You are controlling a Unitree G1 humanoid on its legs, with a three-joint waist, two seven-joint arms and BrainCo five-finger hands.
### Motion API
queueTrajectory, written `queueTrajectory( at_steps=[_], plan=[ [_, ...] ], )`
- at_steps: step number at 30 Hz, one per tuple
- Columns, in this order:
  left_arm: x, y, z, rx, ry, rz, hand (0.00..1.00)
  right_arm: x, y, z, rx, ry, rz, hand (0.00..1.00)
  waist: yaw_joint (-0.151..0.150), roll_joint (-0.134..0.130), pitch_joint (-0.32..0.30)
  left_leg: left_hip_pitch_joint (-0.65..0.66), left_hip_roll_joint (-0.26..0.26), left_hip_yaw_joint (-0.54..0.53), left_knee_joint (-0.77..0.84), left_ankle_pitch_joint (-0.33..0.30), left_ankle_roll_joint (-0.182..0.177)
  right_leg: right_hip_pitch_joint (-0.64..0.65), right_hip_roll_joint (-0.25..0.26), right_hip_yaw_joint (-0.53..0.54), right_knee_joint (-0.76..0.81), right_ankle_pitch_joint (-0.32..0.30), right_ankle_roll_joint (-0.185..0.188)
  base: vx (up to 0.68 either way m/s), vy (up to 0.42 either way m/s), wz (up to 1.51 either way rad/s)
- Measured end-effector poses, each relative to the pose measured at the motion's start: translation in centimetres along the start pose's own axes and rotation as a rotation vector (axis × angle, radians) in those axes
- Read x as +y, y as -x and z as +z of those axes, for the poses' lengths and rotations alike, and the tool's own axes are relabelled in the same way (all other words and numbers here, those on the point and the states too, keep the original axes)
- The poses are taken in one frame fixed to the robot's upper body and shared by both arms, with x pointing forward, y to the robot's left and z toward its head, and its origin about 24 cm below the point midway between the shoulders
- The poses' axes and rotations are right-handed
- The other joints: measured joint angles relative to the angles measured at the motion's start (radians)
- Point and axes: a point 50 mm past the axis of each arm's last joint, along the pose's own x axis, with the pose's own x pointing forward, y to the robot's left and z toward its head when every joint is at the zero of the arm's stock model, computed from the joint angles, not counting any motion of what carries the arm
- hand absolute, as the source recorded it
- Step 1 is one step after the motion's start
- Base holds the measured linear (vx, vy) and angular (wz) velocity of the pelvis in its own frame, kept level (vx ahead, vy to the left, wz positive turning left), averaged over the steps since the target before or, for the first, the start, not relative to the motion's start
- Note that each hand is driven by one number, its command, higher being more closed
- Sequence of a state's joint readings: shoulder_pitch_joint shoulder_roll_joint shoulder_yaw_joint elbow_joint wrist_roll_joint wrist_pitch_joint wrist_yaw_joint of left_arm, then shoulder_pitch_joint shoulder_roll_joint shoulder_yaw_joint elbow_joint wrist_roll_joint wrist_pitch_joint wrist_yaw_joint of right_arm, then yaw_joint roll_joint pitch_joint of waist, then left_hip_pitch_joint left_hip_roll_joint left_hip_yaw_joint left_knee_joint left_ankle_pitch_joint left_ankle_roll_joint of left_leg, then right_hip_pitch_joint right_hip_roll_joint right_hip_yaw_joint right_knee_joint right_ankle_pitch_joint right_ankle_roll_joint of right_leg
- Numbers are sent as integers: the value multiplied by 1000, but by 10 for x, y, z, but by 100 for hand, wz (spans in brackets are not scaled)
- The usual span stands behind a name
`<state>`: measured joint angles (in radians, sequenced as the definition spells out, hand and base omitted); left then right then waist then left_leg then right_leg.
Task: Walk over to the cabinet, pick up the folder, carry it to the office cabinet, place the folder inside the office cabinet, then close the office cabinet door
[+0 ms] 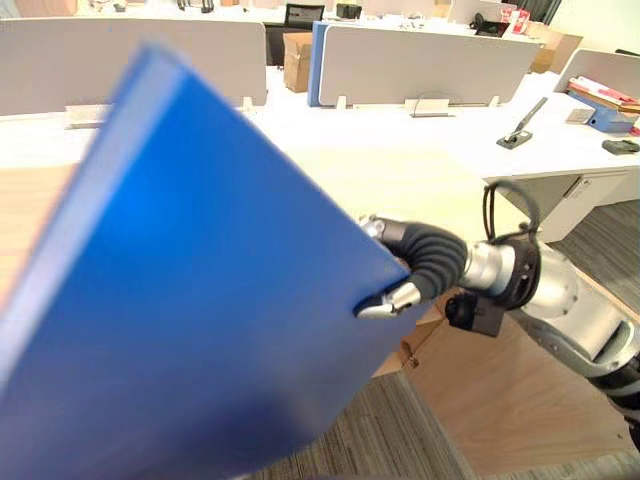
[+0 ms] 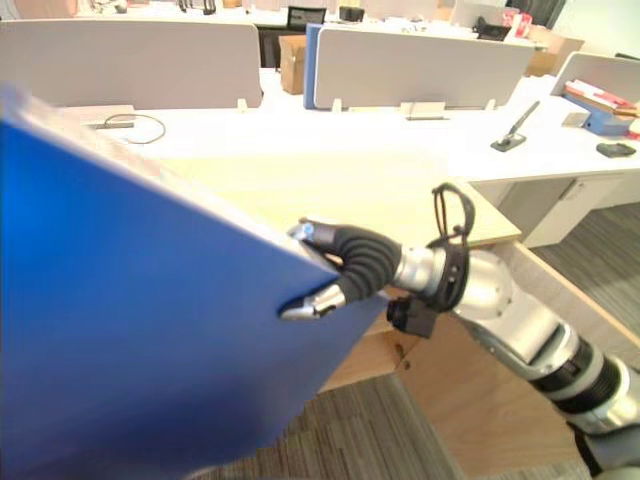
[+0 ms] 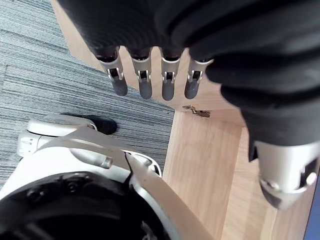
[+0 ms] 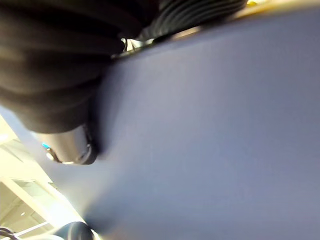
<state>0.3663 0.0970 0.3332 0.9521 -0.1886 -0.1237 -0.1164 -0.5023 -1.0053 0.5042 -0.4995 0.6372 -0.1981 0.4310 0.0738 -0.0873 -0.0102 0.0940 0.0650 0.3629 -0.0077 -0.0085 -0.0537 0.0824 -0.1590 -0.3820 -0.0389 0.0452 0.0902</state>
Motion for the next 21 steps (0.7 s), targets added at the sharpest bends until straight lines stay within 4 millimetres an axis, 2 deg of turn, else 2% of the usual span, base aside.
queueTrajectory(
  at_steps=[3,5,7,8,10,11,15,16,17,21],
  plan=[
    [-4,-1,2,-2,-20,-19,0,17,5,-33,146,32,23,100,6,11,-3,7,-2,-2,10,-6,4,9,-9,1,2,0,1,0,0,0],
    [-9,-2,2,-1,-34,-40,0,31,16,-69,308,15,36,100,16,29,1,-10,-1,-13,69,-38,11,10,-23,-1,23,-8,9,-34,16,4],
    [-14,-2,1,4,-47,-63,0,38,26,-86,411,36,58,100,24,50,11,-28,2,-26,124,-67,18,6,-39,-4,53,-23,18,-41,42,16],
    [-18,-2,-2,12,-55,-77,0,43,36,-100,497,60,80,100,27,70,22,-43,-1,-44,173,-93,27,3,-57,-16,94,-43,27,-53,83,27],
    [-20,-1,-5,21,-65,-88,0,50,43,-111,568,87,115,100,27,79,25,-60,-6,-63,221,-116,36,-7,-80,-26,144,-69,38,-30,85,29],
    [-23,-1,-6,26,-79,-104,0,55,49,-118,618,124,142,100,33,95,31,-66,-10,-78,260,-136,39,-13,-98,-27,194,-94,44,-21,94,27],
    [-25,0,-9,36,-108,-121,0,62,61,-132,719,230,207,100,40,93,48,-117,-21,-102,381,-196,57,-60,-162,-32,352,-173,57,-36,88,22],
    [-26,0,-9,37,-111,-125,0,62,64,-135,740,269,224,100,40,100,62,-130,-26,-108,420,-215,64,-73,-185,-33,403,-202,63,-68,61,20],
    [-27,0,-9,38,-119,-132,0,63,66,-138,758,301,235,100,39,93,78,-150,-30,-111,467,-237,68,-94,-209,-33,461,-236,66,-79,54,18],
    [-32,-2,-5,24,-100,-143,0,60,74,-144,809,380,248,100,34,104,128,-253,-33,-126,644,-316,81,-188,-289,-32,665,-314,70,-101,27,18]
  ],
)
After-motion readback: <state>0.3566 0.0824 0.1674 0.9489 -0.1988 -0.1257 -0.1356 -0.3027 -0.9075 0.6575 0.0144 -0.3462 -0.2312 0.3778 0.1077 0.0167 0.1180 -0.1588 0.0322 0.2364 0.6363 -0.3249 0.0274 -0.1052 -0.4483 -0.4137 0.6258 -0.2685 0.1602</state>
